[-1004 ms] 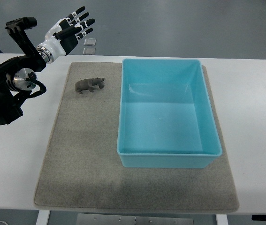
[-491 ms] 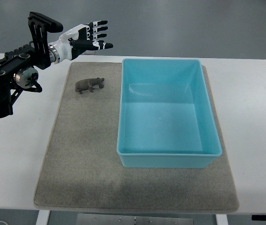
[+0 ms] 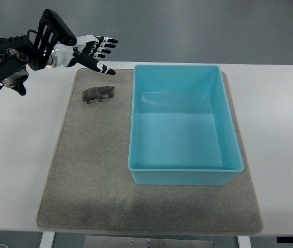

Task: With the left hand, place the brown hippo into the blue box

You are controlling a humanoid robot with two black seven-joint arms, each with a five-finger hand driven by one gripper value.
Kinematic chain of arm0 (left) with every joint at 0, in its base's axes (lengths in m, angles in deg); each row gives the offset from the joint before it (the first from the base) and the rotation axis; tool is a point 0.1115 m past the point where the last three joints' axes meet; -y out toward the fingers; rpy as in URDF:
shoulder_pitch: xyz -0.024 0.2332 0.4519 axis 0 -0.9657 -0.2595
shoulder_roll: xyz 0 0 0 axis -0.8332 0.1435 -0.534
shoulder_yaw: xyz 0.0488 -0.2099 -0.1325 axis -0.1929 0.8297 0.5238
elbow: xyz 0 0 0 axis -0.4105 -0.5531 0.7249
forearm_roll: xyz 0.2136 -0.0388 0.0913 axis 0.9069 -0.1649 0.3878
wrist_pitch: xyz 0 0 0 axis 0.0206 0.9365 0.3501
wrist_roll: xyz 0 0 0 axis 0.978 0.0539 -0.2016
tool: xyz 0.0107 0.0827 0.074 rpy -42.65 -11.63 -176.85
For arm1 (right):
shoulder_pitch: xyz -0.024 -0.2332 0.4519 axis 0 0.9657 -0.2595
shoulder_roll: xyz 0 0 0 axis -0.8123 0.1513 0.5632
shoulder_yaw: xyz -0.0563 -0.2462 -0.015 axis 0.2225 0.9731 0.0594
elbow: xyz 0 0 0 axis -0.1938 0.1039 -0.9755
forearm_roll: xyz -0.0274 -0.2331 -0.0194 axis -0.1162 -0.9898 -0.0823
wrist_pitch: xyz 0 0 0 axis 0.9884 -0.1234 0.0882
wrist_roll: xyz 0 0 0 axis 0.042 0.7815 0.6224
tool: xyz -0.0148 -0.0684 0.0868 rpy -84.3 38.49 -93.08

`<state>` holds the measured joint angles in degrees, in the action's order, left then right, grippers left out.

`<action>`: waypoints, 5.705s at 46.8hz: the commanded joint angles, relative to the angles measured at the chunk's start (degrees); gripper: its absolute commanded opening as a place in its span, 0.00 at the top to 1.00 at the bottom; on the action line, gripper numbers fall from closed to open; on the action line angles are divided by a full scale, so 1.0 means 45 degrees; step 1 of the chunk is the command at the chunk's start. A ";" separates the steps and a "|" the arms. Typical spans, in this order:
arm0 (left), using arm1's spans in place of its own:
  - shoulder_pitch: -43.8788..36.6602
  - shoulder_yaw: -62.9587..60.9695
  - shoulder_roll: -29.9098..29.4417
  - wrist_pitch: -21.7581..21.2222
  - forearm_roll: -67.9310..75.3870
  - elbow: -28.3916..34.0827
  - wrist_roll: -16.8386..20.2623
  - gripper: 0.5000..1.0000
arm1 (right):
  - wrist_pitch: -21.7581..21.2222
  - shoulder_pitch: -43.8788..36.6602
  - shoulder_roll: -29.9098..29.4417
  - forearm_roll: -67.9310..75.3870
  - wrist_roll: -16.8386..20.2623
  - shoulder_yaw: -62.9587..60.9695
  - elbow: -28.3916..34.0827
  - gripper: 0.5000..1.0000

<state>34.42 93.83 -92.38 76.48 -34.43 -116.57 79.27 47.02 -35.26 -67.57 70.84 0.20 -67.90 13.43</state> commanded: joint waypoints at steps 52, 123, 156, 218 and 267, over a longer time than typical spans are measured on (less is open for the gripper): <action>-0.0031 -0.0038 -0.0657 -0.0055 0.7613 -0.1479 0.0216 0.21 | 0.0000 0.0006 0.0000 0.0000 0.0000 0.0000 0.0000 0.13; 0.0418 -0.0722 -0.0579 -0.0621 0.7359 -0.1675 0.0040 1.00 | 0.0000 0.0005 0.0000 0.0000 0.0000 0.0000 0.0000 0.13; 0.1552 0.0431 0.0338 -0.1793 0.7339 -0.4037 0.0021 1.00 | 0.0000 0.0006 0.0000 0.0000 0.0000 0.0000 0.0000 0.13; 0.0575 0.0450 0.1003 -0.2145 0.7222 -0.4995 0.0060 0.45 | 0.0000 0.0006 0.0000 0.0000 0.0000 0.0000 0.0000 0.13; 0.0400 0.0508 0.0846 -0.3825 0.1950 -0.0679 0.0158 0.09 | 0.0000 -0.0014 0.0000 0.0000 0.0019 0.0000 0.0000 0.13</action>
<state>36.80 96.04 -88.62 59.27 -23.06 -120.68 79.99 47.02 -35.26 -67.57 70.84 0.21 -67.89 13.43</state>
